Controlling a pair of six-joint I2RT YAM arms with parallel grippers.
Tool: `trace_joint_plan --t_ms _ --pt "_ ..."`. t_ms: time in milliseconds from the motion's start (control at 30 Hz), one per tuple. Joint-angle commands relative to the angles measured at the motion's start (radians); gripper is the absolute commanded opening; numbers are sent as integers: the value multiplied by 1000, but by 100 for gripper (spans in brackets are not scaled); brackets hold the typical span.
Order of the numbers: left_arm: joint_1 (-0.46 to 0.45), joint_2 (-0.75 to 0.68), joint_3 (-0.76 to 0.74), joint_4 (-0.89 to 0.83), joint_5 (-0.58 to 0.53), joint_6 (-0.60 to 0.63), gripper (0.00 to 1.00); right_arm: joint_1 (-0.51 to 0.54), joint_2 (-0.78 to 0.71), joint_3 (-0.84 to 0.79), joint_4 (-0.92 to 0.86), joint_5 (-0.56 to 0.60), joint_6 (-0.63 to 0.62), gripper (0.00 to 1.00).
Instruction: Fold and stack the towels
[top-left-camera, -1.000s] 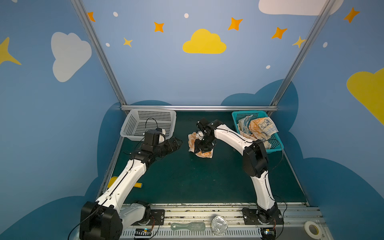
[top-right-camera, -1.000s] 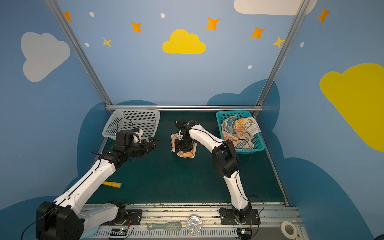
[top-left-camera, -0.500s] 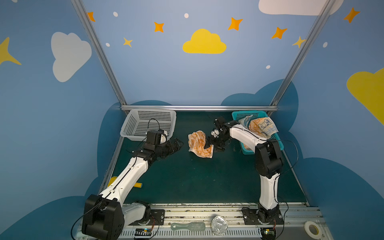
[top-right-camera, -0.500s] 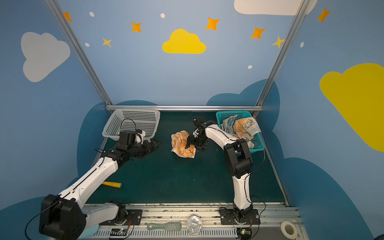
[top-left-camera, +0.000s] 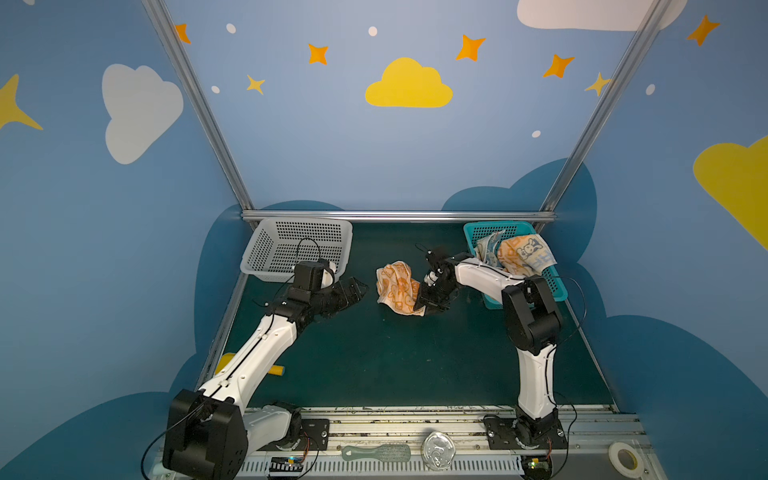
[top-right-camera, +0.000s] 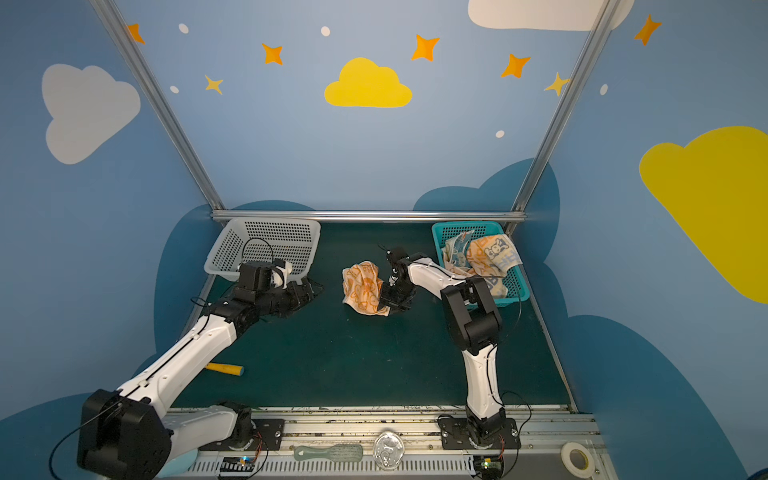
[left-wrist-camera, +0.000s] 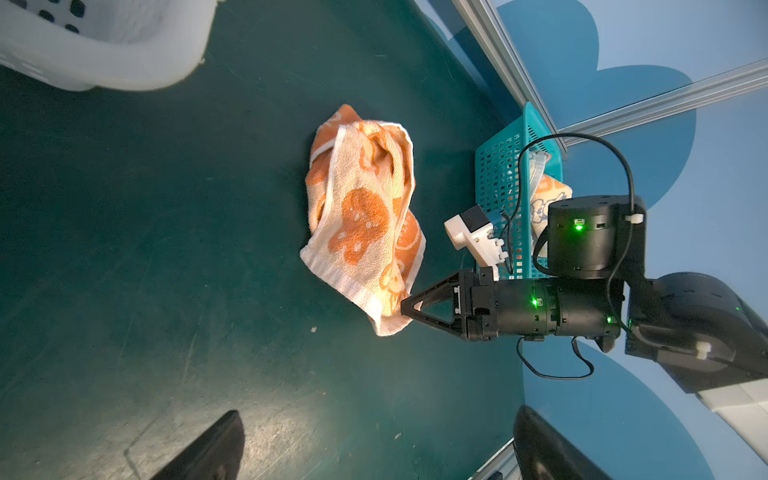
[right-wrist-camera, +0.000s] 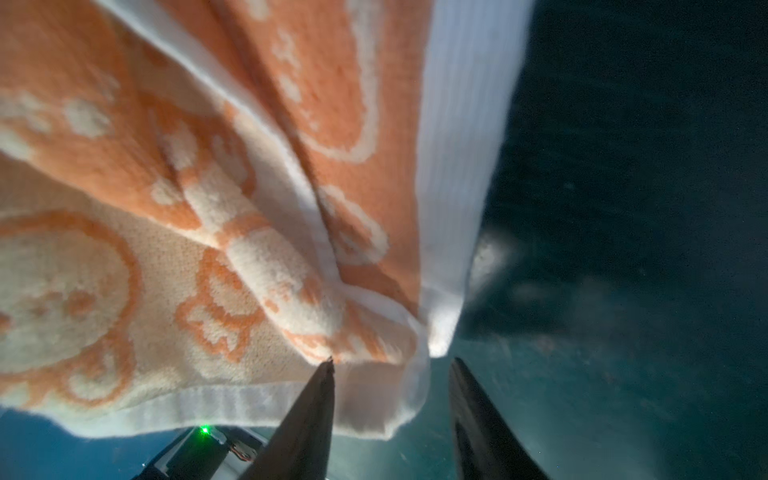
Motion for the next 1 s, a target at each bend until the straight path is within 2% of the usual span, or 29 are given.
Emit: trace_joint_plan --t_ms 0,67,133,267,700,867,967 --pt "-13 19 -14 10 20 10 100 -2 17 3 16 37 2 28" --pt "-24 28 -15 14 19 7 100 -1 19 10 10 57 -4 21" --pt "-36 36 -14 16 19 5 100 -4 19 17 1 70 -9 7" --pt "-61 60 -15 16 21 7 100 -6 -2 41 -51 115 -31 0" --pt "-188 326 86 -48 9 76 100 -66 -141 -3 -128 265 -57 0" --pt "-206 397 112 -4 -18 64 99 -77 -157 3 -123 266 -63 0" --pt "-206 434 131 31 -41 40 96 -86 -156 7 -122 255 -67 0"
